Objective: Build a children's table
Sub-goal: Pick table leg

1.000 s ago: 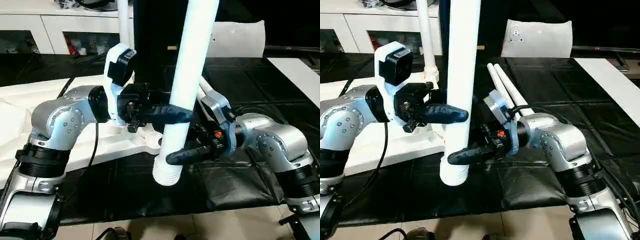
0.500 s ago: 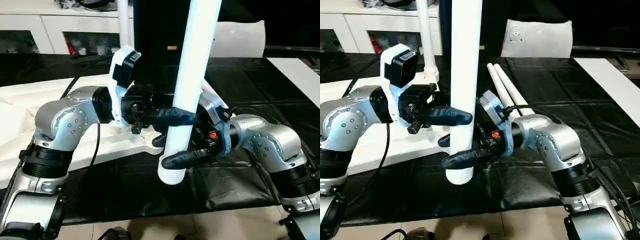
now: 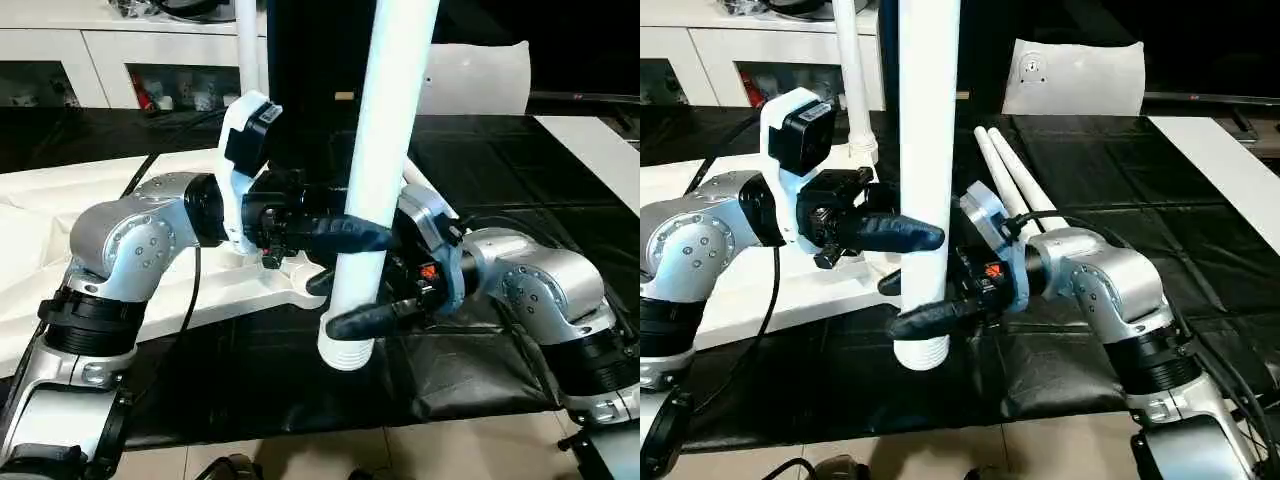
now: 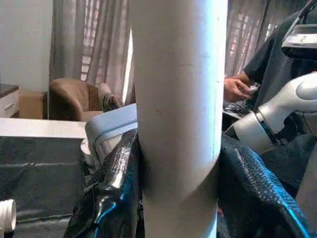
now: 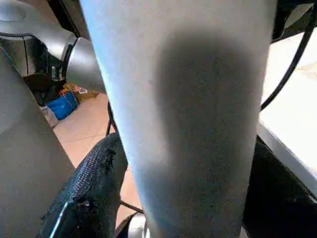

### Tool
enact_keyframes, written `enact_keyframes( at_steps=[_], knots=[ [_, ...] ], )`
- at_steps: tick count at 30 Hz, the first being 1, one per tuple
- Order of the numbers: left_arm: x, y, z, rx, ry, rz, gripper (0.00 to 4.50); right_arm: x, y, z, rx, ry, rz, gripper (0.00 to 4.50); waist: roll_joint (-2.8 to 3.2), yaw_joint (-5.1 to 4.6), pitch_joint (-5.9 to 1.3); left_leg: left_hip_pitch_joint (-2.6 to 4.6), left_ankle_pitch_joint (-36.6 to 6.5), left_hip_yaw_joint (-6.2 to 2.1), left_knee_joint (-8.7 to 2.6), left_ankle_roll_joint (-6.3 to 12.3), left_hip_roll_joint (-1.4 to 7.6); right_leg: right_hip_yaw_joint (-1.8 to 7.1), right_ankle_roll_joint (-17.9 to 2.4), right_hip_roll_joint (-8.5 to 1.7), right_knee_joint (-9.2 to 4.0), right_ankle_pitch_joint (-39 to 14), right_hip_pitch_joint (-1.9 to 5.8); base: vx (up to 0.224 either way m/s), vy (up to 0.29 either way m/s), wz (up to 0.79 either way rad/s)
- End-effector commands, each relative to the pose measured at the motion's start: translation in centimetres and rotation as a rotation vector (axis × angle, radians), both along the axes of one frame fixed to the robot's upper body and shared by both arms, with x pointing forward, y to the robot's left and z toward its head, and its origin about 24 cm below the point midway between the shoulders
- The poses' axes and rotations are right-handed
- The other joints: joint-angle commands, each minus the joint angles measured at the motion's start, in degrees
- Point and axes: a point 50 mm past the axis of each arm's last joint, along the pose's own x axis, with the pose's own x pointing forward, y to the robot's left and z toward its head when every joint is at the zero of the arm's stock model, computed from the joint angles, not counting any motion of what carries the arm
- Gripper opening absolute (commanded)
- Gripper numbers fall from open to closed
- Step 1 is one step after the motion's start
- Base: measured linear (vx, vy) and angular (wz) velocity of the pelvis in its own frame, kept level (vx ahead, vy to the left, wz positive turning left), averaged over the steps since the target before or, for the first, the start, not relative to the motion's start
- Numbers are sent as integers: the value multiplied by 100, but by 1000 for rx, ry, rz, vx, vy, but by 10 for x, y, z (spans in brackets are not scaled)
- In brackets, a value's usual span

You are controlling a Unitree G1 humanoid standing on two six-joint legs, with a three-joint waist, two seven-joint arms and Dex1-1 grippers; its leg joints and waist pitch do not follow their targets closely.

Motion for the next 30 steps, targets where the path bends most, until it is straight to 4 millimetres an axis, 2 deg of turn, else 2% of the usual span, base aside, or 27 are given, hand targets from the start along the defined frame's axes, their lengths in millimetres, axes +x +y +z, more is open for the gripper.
enact_keyframes(
  at_steps=[1,5,16,22,23,26,28,29,30],
  knots=[
    [2,1,8,15,-45,12,185,-3,2,8,-12,-54,46,308,2,15,-450,94,-1081,-9,-412,-102,172,259,-856,-423,-433,-2017,331,0,0,0],
    [2,2,9,18,-44,9,185,-3,2,7,-19,-61,47,308,2,11,-450,93,-1071,-10,-414,-99,172,258,-878,-415,-425,-1966,332,0,0,0],
    [2,2,8,26,-45,7,185,-4,4,7,-13,-44,57,207,6,16,-449,98,-1097,-11,-414,-96,173,260,-876,-422,-428,-2018,332,0,0,0],
    [2,3,7,36,-49,27,185,-3,5,7,-7,-46,42,197,15,13,-450,96,-1123,-14,-416,-113,173,257,-896,-422,-427,-1985,334,0,0,0],
    [6,2,8,40,-54,70,185,-2,6,7,-9,-51,27,197,40,17,-451,102,-1132,-18,-417,-119,176,258,-899,-421,-423,-1980,330,0,0,0],
    [8,0,9,40,-62,110,185,-1,8,6,-7,-51,3,195,42,13,-457,101,-1148,-18,-417,-138,176,257,-935,-419,-425,-1897,335,0,0,0],
    [8,-2,13,3,-50,140,185,-3,12,6,15,-36,-27,194,80,6,-459,106,-1192,-19,-415,-165,176,256,-975,-408,-422,-1803,330,0,0,0],
    [8,-4,13,-1,-48,167,241,-4,14,6,34,-33,-52,194,70,9,-460,103,-1204,-21,-412,-167,172,253,-990,-411,-421,-1797,334,0,0,0],
    [8,-5,12,-1,-48,185,255,-3,16,6,47,-32,-70,193,109,14,-464,105,-1219,-28,-416,-186,172,248,-1002,-409,-422,-1761,333,0,0,0]
  ],
)
